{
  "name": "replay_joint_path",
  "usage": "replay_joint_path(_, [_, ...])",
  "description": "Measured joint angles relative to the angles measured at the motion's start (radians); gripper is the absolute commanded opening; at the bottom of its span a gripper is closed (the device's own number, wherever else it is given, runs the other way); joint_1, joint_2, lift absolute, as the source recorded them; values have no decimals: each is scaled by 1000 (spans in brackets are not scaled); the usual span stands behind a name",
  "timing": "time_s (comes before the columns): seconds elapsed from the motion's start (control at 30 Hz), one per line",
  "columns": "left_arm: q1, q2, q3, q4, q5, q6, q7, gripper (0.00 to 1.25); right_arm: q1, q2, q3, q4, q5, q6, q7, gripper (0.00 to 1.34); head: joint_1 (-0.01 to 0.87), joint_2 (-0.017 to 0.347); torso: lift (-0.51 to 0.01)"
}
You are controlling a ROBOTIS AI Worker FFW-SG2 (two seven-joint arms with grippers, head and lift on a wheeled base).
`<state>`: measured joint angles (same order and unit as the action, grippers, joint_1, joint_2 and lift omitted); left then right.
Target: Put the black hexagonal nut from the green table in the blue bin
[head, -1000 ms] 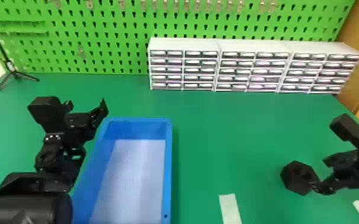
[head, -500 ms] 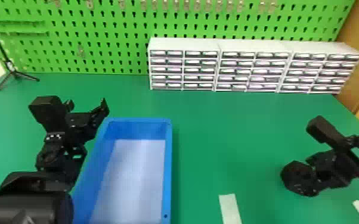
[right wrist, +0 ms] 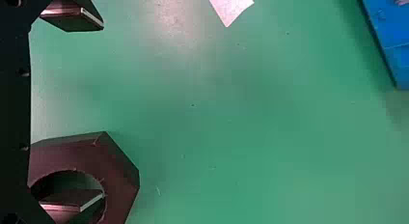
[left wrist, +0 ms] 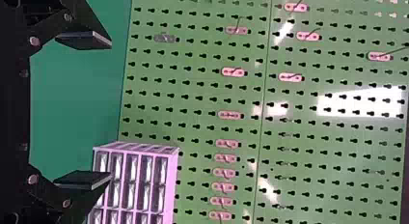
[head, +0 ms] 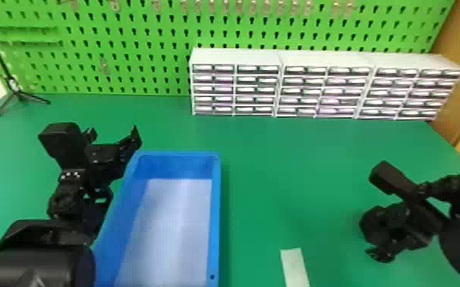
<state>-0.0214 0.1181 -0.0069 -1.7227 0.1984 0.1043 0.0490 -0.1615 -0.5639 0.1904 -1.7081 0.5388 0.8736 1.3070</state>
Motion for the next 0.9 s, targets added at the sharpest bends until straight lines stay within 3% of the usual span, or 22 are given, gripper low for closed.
replay_joint_path(0.9, [-1, 0, 1, 0, 3, 0, 0, 947, -21, 28, 23, 106, 68, -37, 0, 1232, 683, 28, -96])
